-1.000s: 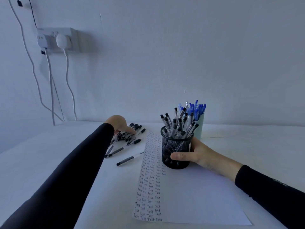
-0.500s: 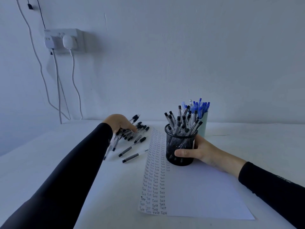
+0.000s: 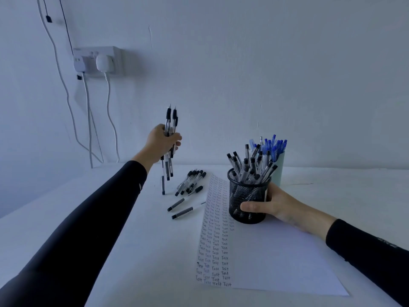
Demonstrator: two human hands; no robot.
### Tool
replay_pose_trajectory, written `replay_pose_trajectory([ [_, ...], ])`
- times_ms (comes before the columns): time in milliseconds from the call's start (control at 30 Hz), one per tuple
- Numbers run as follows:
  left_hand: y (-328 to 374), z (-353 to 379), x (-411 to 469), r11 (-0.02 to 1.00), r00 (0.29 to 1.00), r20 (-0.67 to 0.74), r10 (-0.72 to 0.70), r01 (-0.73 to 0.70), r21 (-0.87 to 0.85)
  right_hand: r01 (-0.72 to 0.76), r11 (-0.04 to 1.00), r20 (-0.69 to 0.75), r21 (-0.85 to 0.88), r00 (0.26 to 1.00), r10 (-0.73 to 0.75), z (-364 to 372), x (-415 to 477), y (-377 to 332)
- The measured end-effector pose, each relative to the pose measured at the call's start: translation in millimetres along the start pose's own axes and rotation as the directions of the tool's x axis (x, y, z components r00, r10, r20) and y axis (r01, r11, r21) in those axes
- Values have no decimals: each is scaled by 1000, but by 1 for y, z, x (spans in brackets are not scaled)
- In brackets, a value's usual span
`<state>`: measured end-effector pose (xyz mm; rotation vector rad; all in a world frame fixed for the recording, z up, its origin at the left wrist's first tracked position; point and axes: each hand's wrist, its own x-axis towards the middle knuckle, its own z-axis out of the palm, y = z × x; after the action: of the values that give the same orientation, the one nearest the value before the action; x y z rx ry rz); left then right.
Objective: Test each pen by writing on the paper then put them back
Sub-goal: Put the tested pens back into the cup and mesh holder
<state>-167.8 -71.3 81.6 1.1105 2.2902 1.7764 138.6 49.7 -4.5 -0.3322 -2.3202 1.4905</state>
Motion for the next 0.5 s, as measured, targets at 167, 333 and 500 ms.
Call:
replay_pose_trajectory([
  [167, -16, 13, -22, 981, 958, -212, 192, -196, 1, 8, 1000, -6, 8, 1000, -8, 0, 0, 1],
  [333, -42, 19, -46, 952, 978, -172, 115, -158, -262, 7, 1000, 13, 6, 1000, -7, -1, 1, 3],
  [500, -79, 20, -61, 999, 997, 58, -41, 40, 14, 19, 1000, 23, -6, 1000, -19, 0, 3, 3],
])
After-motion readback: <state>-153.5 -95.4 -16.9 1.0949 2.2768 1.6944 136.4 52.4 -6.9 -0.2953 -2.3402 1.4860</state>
